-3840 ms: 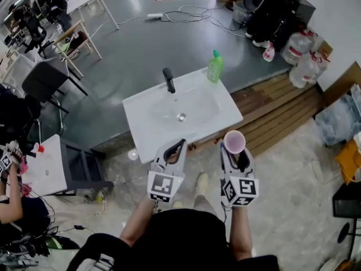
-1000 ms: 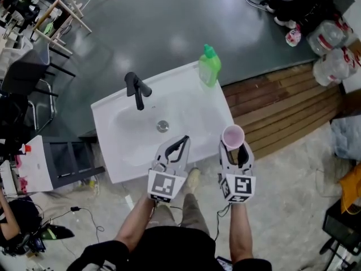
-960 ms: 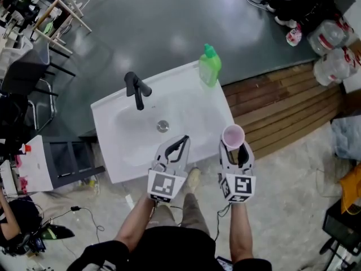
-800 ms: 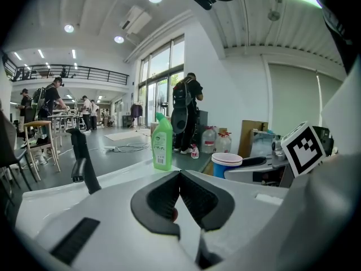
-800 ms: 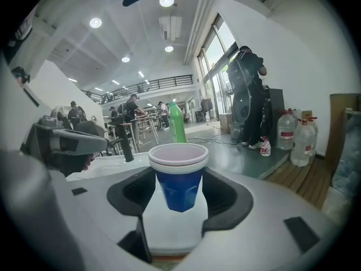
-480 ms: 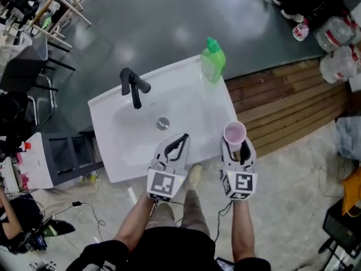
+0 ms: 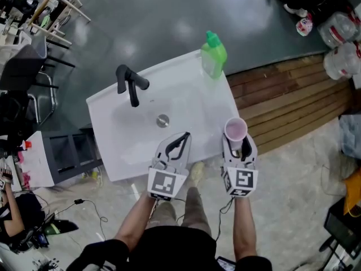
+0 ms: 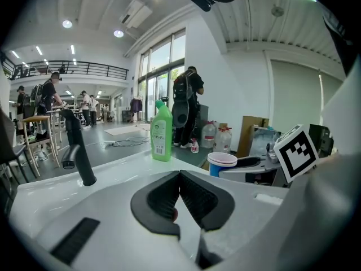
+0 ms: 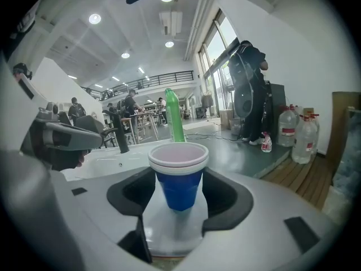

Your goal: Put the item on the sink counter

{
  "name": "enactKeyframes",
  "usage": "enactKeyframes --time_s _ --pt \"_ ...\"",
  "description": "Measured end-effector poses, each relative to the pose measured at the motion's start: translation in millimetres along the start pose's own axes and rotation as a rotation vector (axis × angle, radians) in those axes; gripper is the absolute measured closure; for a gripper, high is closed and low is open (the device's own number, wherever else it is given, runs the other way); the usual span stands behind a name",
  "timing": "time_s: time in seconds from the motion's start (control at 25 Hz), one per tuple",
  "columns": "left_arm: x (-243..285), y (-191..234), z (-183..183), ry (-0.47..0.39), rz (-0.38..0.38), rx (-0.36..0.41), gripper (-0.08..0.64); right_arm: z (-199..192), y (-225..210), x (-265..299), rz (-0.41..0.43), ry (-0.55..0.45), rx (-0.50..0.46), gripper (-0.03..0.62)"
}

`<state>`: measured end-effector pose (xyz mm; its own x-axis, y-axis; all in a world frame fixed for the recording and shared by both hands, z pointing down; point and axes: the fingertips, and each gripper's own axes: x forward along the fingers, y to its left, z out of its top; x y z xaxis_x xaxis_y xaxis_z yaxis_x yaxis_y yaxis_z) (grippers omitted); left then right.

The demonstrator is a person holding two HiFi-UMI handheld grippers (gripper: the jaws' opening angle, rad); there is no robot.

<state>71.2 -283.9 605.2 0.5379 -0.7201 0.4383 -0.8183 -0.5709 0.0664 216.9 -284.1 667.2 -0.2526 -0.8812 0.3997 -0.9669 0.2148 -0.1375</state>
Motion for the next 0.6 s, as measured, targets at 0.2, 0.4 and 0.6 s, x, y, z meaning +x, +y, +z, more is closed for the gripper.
enactKeyframes --time_s 0.2,0.4,0.6 --pt "0.3 -1.3 -5.2 0.02 0.002 -0.018 0.558 0.7 -1.3 2.3 -0.007 -0.003 -0.015 0.331" --pt "1.5 -2.9 -5.3 0.022 -0.001 -0.012 0.558 2.6 -0.9 4.2 -0.017 -0.007 -0.051 0.328" --pt "1.2 -1.8 -5.7 0.023 -0.001 -0.012 0.558 0.0 1.9 4.8 -0.017 0.03 -0.062 0.322"
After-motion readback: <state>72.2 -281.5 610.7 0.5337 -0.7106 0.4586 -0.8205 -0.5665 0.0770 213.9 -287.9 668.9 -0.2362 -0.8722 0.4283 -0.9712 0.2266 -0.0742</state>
